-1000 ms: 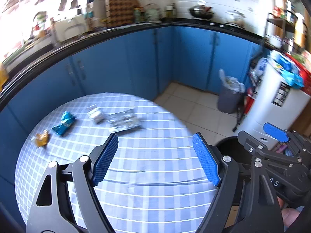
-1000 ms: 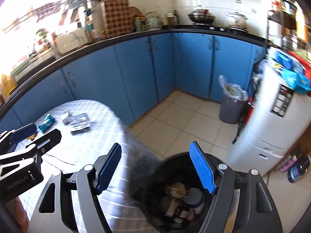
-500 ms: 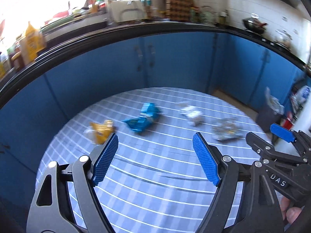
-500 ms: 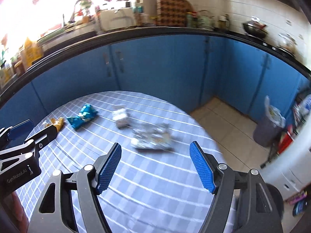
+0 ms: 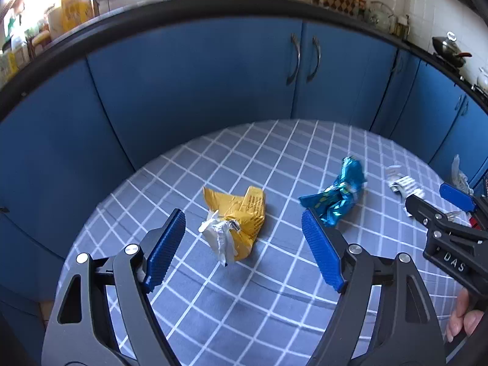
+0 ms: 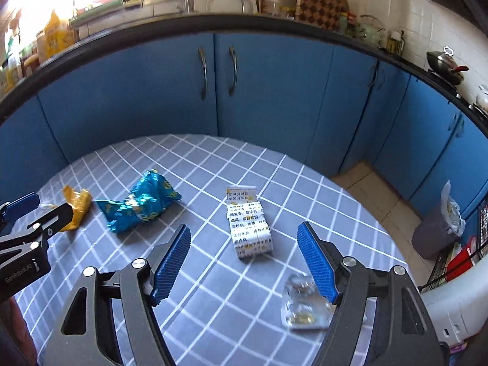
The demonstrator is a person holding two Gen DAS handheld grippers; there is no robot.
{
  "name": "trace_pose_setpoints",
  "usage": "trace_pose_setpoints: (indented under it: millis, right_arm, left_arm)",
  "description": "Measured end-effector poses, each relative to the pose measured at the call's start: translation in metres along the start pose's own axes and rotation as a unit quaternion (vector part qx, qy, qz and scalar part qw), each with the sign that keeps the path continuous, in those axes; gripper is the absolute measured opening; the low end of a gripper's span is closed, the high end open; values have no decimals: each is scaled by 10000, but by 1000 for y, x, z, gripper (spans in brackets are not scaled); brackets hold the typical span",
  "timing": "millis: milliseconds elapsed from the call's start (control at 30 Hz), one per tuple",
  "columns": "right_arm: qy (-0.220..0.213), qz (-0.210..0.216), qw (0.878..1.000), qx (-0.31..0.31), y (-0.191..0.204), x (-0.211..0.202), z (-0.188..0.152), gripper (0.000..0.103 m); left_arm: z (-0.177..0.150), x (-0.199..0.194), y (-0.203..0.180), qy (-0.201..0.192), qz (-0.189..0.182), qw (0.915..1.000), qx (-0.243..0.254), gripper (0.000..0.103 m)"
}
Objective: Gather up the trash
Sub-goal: 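Grasp the yellow snack bag with the left gripper while the right gripper grasps the printed medicine box, then carry the yellow bag and medicine box over the trash bin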
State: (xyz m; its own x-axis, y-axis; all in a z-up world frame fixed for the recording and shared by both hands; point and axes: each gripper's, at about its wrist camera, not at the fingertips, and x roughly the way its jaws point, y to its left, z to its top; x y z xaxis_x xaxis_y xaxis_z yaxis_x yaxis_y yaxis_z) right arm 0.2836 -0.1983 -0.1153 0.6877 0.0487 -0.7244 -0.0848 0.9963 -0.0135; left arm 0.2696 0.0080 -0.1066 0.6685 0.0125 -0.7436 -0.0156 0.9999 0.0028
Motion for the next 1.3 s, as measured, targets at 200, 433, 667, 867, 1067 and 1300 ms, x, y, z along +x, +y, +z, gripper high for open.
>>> trace_pose_setpoints:
  millis: [200, 433, 667, 867, 1067, 1300]
  right_arm:
    - [158, 113, 9998, -76, 1, 17, 4, 67]
    - [312, 372, 9988, -55, 3, 27, 2, 31]
    - [270, 462, 9982, -254, 15, 7, -8, 28]
    - [163, 552, 9979, -295, 18, -26, -21, 28]
    - [101, 574, 9978, -328, 17, -60, -39, 28]
    - [32, 468, 9986, -252, 4, -100, -65, 28]
  left_arm:
    - [-2, 20, 2, 183, -23, 9998, -66, 75]
    - [0, 31, 15, 324, -33, 9992, -249, 51]
    - [-4, 19, 13, 238, -69, 9993, -265, 47]
    - [-11, -11, 4, 80, -100, 9997, -208, 47]
    - [-26, -47, -6, -53, -163, 9998, -100, 47]
    - [-48, -81, -26, -67, -272, 9996, 71, 47]
